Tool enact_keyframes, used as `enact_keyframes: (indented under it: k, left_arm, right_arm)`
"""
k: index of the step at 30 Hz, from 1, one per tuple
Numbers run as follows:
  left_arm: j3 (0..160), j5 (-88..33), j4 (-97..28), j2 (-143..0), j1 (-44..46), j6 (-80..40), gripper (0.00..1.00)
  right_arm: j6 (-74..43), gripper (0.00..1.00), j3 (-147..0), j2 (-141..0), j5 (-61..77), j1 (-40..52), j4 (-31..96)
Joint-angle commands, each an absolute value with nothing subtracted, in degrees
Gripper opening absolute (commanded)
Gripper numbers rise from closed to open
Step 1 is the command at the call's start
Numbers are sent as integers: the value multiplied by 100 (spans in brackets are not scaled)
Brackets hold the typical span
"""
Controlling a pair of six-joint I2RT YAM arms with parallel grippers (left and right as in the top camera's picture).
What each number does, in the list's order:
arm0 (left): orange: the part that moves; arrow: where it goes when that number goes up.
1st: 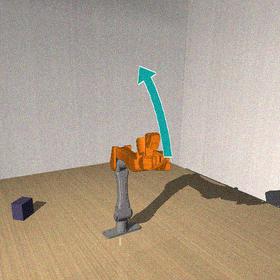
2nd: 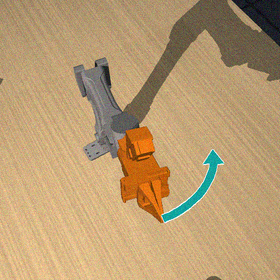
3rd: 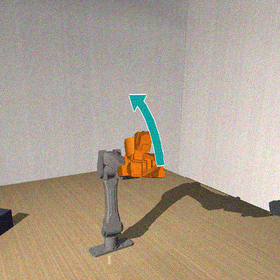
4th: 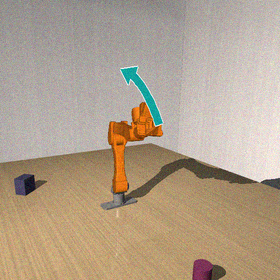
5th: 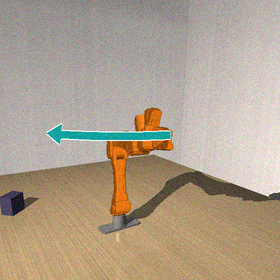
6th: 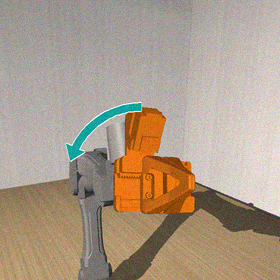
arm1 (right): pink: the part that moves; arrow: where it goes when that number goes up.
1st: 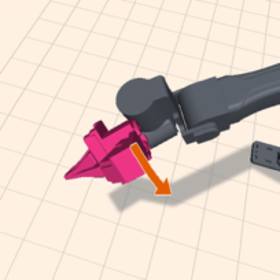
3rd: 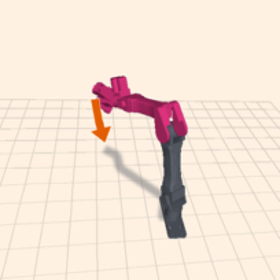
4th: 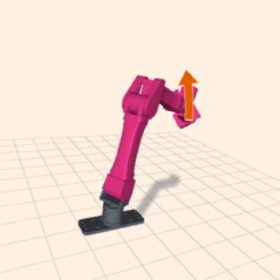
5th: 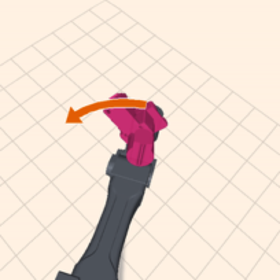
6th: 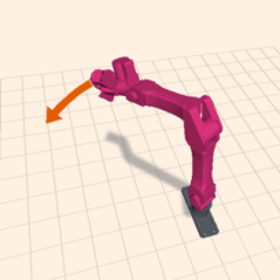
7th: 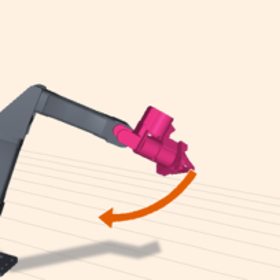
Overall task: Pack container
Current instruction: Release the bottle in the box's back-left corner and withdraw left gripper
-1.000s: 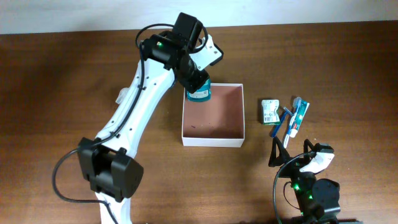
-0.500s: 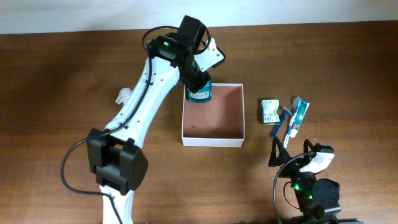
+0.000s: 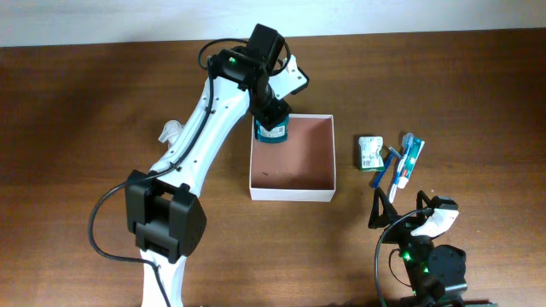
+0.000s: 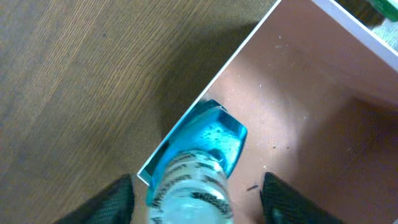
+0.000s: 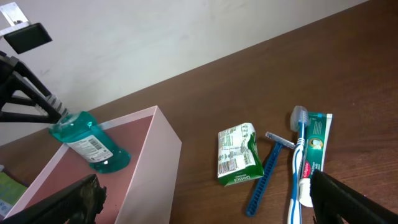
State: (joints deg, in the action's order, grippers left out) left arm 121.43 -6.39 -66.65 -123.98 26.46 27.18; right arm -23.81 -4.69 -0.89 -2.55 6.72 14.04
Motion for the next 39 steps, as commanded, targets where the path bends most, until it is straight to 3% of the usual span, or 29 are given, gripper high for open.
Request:
enact_keyframes:
  k: [1, 12, 23, 29, 39]
  left_arm:
    - [12287, -622, -6663, -12363, 2648, 2770, 73]
    - [13284, -620, -7190, -12014, 2587, 1623, 78]
    - [14212, -602, -9623, -11347, 1695, 622, 81]
    - [14051, -572, -9671, -11323, 952, 390, 87]
    - [12982, -556, -9636, -11323, 123, 370, 87]
  right_arm:
    - [-2388, 98, -438, -36, -329, 635, 1433]
    - [-2388, 98, -438, -36, -327, 635, 1431]
    - [-2388, 98, -438, -36, -329, 635, 1431]
    - [-2388, 98, -438, -36, -327, 635, 1433]
    - [-2388, 99, -438, -36, -329, 635, 1431]
